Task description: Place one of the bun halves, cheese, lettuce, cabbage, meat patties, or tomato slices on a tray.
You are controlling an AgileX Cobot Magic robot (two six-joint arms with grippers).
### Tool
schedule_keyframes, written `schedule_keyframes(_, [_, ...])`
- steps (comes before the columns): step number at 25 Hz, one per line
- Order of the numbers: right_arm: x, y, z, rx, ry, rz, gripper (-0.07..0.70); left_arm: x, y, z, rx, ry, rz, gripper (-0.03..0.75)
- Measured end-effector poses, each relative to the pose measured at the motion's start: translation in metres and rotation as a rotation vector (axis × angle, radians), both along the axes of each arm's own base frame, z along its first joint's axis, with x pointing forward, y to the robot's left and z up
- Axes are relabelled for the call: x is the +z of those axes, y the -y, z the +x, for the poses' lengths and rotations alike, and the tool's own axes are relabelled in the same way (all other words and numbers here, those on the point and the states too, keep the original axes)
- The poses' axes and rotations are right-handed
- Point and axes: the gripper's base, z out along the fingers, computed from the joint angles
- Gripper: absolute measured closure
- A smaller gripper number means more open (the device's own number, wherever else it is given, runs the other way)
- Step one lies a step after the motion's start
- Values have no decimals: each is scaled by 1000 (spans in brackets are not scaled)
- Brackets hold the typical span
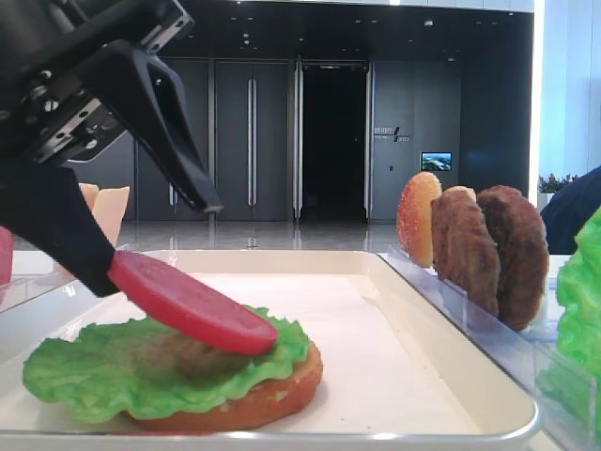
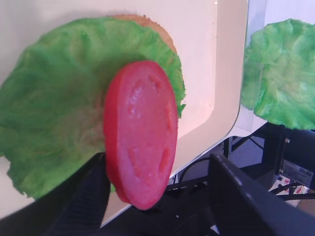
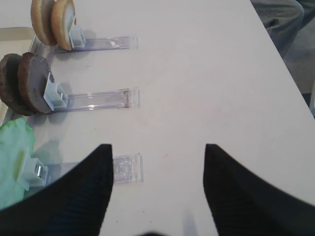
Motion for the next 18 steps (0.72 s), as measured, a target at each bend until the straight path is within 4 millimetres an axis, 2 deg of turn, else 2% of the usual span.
schedule_keyframes(4, [0,0,0,0,0,0,213,1,-3,-2,-11,-11,32,194])
schedule_keyframes(18, [0,0,0,0,0,0,213,42,-17,20,-112,72,268,185])
